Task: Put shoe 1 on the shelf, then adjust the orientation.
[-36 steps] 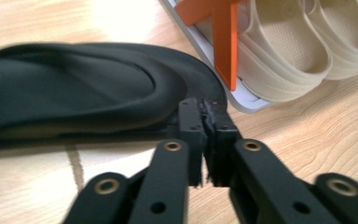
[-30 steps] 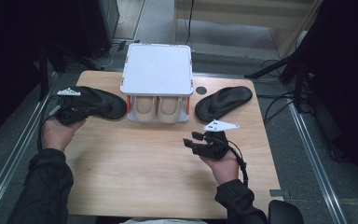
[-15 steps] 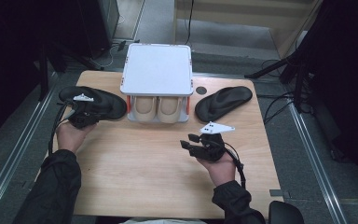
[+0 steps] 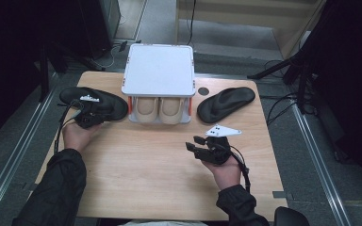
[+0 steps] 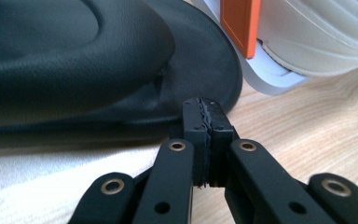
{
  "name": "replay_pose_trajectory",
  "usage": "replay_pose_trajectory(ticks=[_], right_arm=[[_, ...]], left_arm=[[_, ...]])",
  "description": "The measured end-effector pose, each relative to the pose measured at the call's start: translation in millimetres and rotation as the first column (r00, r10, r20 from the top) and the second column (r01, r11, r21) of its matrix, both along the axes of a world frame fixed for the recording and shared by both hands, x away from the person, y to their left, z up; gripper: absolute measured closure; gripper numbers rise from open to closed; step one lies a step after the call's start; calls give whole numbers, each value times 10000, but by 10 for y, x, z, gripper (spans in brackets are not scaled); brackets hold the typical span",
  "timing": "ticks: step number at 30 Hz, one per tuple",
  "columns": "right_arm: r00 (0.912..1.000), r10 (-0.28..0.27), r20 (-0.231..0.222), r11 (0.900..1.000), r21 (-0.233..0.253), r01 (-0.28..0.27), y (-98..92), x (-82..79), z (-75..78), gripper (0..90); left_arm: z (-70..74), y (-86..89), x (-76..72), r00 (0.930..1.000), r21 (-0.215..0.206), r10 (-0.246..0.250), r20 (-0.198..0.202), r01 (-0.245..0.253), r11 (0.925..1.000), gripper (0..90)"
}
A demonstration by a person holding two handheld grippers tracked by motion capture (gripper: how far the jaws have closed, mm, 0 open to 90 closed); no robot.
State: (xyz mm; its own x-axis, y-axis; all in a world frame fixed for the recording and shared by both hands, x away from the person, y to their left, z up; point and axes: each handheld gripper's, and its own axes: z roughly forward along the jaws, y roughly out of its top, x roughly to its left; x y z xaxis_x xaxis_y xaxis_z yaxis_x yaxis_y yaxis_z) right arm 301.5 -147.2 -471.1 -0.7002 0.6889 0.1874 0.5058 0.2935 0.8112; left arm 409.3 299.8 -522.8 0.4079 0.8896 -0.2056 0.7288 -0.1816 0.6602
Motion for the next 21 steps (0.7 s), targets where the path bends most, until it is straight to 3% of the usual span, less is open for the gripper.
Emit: replay_pose_trajectory(ticks=[21], right_arm=[[9991, -410, 78, 9991, -87, 410, -85, -66, -6, 568]], left_arm=[[-13, -105, 270, 9996, -102, 264, 130, -263, 9996, 900]])
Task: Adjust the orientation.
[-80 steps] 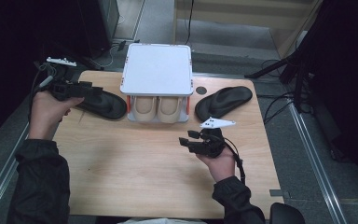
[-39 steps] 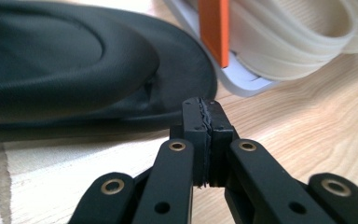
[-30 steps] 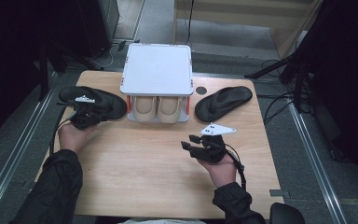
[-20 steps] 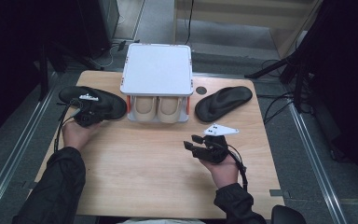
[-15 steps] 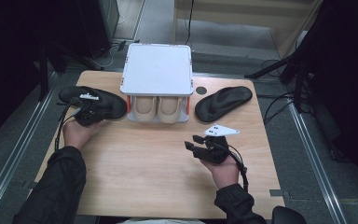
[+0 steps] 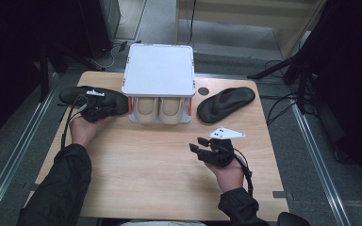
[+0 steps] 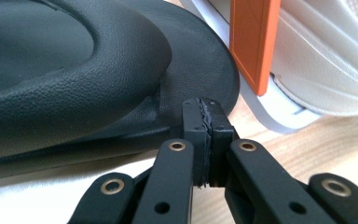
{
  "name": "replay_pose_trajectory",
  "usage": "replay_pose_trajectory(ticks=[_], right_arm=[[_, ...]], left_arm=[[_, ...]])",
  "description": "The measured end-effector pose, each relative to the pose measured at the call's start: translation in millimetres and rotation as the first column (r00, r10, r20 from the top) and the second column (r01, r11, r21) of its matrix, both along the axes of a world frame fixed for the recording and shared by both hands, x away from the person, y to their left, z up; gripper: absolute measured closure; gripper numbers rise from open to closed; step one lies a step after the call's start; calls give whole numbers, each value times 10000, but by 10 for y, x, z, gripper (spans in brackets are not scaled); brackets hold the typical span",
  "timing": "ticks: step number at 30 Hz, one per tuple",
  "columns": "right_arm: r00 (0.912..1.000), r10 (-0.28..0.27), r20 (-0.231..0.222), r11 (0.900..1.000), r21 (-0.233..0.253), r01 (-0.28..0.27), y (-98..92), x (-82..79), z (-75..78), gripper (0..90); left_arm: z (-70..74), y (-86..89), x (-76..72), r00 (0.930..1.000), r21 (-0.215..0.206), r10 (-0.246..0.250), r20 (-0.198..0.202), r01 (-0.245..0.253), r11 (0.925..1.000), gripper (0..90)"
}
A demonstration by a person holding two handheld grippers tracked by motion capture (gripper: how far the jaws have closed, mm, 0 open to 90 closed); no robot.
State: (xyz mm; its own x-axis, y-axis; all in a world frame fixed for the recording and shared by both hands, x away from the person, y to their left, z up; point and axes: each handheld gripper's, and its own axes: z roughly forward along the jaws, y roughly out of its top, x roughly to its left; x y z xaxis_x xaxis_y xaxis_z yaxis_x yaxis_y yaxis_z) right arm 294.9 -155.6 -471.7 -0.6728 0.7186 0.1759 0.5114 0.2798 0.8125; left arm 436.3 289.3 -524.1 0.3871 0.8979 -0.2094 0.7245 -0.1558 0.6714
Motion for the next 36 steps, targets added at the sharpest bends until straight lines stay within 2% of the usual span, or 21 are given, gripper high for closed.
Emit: replay_pose_trajectory(ticks=[3, 8, 13, 17, 21, 24, 28, 30, 34, 36], right_arm=[[10000, -65, -14, 10000, -30, 65, -15, -14, -5, 568], [9997, -254, -28, 9997, -35, 254, -66, -52, -11, 568], [9987, -512, -19, 9987, 0, 512, -141, -96, -7, 568], [9978, -659, -66, 9978, -40, 659, -175, -115, -14, 568], [9981, -617, -77, 9981, -35, 617, -168, -122, -11, 569], [9988, -479, -85, 9988, -44, 479, -140, -111, -19, 570], [9993, -365, -121, 9993, -55, 365, -112, -84, -25, 569], [9992, -348, -178, 9994, -27, 348, -97, -74, -26, 569], [9994, -269, -210, 9996, -7, 269, -72, -53, -38, 568], [9996, -208, -204, 9998, 21, 208, -57, -43, -42, 568]], left_arm=[[-10, 3, 53, 10000, -172, 35, 32, -35, 9998, 900], [-1, -19, 153, 9999, -142, 116, 4, -116, 9998, 900], [1, -21, 252, 9997, -330, 198, -105, -201, 9993, 900], [-14, 1, 275, 9995, -415, 303, 59, -301, 9987, 900], [11, 100, 252, 9989, -444, 468, 14, -467, 9979, 900], [58, 193, 217, 9979, -707, 644, -1, -642, 9954, 900], [145, 303, 152, 9979, -602, 646, -4, -645, 9961, 900], [187, 359, 118, 9973, -756, 735, 20, -731, 9945, 900], [288, 473, 41, 9965, -747, 807, 205, -790, 9941, 900], [319, 530, 3, 9968, -790, 792, 137, -779, 9938, 900]])
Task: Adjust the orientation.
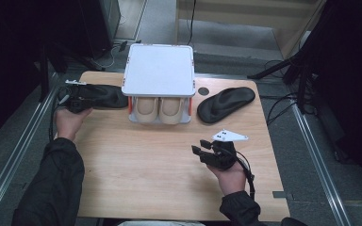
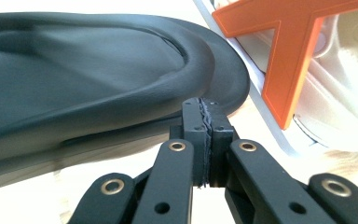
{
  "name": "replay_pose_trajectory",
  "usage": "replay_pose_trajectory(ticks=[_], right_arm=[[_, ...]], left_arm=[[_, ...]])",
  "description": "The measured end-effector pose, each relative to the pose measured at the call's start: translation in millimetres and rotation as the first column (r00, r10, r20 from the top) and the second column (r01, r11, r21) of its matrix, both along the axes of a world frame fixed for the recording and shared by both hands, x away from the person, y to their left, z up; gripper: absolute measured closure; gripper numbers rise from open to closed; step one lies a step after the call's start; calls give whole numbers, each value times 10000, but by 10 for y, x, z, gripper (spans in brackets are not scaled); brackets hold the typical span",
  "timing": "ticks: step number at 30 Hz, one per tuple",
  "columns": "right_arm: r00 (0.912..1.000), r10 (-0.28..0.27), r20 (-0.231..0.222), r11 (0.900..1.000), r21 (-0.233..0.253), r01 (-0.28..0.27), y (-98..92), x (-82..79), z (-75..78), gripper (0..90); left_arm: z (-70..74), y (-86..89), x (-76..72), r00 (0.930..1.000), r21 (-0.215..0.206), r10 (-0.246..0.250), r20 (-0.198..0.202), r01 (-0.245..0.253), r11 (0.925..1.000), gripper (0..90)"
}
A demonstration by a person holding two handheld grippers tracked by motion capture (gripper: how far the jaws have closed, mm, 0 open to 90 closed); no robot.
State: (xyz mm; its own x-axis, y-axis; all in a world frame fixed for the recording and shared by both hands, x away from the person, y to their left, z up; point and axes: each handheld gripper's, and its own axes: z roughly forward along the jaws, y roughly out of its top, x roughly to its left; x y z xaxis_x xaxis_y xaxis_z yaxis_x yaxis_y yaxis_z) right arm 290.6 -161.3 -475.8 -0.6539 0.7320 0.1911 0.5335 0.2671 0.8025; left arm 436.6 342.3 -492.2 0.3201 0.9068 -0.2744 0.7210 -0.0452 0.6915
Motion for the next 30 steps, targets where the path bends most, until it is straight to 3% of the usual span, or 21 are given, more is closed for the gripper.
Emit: replay_pose_trajectory(ticks=[4, 6, 9, 11, 12, 20, 24, 30], right_arm=[[9999, 165, -9, 9999, 13, -165, 26, 1, 1, 567], [9998, 193, -37, 9998, 41, -193, 21, 7, -3, 567], [9999, 126, -112, 9999, 109, -124, 1, 10, -1, 567], [9999, 92, -68, 9999, 115, -91, -10, 9, 0, 567], [9999, 75, -72, 9999, 96, -74, -13, 9, 0, 567], [9997, 123, -196, 9999, -46, -123, 16, -3, -39, 566], [9996, 105, -273, 9999, -94, -107, 15, -6, -59, 566], [9993, 55, -380, 9999, -90, -59, 7, -14, -71, 565]], left_arm=[[40, 141, -41, 9999, 207, 137, -72, -135, 9997, 900], [45, 228, -45, 9992, 34, 384, 92, -385, 9993, 900], [54, 325, -9, 9987, 249, 483, -130, -480, 9985, 900], [77, 365, 17, 9987, 202, 498, -45, -497, 9986, 900], [81, 376, 31, 9983, 254, 576, 111, -579, 9980, 900], [29, 442, 219, 9982, 418, 569, -199, -560, 9976, 900], [50, 459, 299, 9978, 373, 668, 16, -668, 9971, 900], [43, 455, 411, 9966, 815, 818, 63, -821, 9933, 900]])
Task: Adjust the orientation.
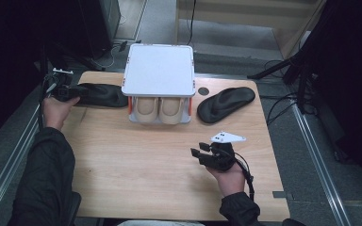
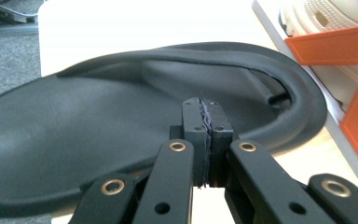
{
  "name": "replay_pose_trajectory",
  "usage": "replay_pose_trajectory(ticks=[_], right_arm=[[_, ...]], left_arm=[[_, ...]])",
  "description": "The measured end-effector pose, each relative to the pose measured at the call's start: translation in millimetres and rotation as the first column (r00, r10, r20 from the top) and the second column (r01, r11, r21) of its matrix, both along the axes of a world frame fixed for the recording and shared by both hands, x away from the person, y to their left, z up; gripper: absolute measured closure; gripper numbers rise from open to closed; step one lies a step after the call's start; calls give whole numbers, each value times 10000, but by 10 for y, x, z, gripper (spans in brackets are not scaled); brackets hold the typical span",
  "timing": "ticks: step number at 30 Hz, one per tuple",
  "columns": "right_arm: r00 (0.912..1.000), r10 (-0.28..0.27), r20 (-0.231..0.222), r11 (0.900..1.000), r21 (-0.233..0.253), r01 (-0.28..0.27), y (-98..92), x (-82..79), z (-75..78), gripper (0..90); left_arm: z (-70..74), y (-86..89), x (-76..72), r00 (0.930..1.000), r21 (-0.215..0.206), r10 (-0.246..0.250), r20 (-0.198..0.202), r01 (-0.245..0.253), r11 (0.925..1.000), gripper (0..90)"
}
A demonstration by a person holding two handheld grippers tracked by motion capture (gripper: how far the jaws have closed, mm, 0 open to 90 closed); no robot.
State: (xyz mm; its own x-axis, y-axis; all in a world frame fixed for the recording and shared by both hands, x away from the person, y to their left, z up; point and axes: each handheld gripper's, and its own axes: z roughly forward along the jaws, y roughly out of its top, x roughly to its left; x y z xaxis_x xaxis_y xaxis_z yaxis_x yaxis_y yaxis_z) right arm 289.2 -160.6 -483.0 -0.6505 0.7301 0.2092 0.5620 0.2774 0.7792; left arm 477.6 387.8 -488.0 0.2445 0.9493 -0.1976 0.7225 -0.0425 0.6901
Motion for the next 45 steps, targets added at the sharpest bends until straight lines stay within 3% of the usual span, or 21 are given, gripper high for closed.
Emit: replay_pose_trajectory(ticks=[2, 4, 23, 29, 33, 38, 45], right_arm=[[10000, -9, -28, 10000, -11, 9, -3, 4, -5, 566], [10000, 19, -43, 10000, -16, -19, -6, 10, -12, 565], [9999, 133, 37, 9999, 56, -134, 6, 1, 12, 566], [9998, 172, 58, 9998, 103, -173, 9, 11, 22, 565], [9997, 247, 71, 9996, 149, -248, 20, 16, 32, 566], [9994, 333, 65, 9993, 179, -334, 38, 24, 41, 566], [9986, 524, 55, 9985, 165, -525, 83, 62, 49, 566]], left_arm=[[-57, 7, 22, 9998, 178, 44, -202, -41, 9998, 900], [-98, 37, 23, 9994, 74, 114, -334, -111, 9999, 900], [-94, -34, -187, 9973, -194, -50, -739, 36, 9998, 900], [-85, -90, -317, 9962, -118, -195, -853, 186, 9998, 900], [-97, -113, -418, 9951, -511, -257, -959, 209, 9985, 900], [-83, -178, -556, 9943, -192, -348, -1005, 331, 9993, 900], [-87, -226, -701, 9946, -190, -300, -994, 282, 9994, 900]])
